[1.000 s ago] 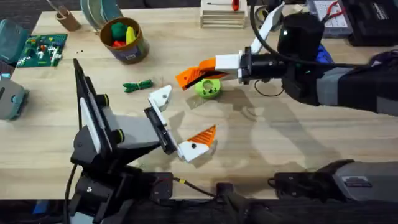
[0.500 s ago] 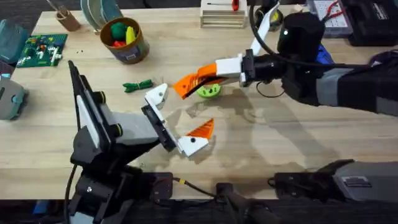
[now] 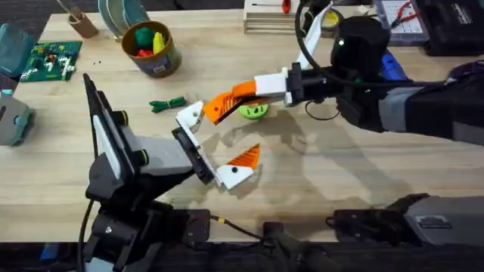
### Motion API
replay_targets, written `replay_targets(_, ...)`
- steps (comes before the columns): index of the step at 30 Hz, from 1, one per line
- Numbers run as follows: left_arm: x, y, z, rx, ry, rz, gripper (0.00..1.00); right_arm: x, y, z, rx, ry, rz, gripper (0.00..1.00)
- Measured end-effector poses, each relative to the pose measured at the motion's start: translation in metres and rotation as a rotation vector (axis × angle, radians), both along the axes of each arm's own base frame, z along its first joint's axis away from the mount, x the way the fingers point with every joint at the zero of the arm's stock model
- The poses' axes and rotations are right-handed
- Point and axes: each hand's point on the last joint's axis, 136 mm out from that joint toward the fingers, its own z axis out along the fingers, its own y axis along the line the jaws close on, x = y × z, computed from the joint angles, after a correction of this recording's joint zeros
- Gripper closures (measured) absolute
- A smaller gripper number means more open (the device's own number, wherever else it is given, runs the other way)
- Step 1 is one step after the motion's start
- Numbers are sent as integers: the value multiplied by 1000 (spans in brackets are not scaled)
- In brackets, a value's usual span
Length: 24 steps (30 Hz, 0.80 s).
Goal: Pick up the gripper from the table and insert it into the empty holder that is missing its gripper. Then pick up a screw, insert it into the mounting hole, and use the screwdriver to tighten it. Finally, clean up the table by picking up the vegetable and placing it into the bucket.
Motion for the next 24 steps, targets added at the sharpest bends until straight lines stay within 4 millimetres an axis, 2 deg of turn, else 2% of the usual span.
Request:
replay_targets(11,5,3,0,0,-2,32,7,-2,14,3,5,-32,-17,995)
replay_targets(16,7,5,2,-2,-8,48,7,-1,18,-4,6,-19,-12,995)
replay_targets(24,3,2,4,-7,-13,21,7,-1,22,-5,29,-16,4,995)
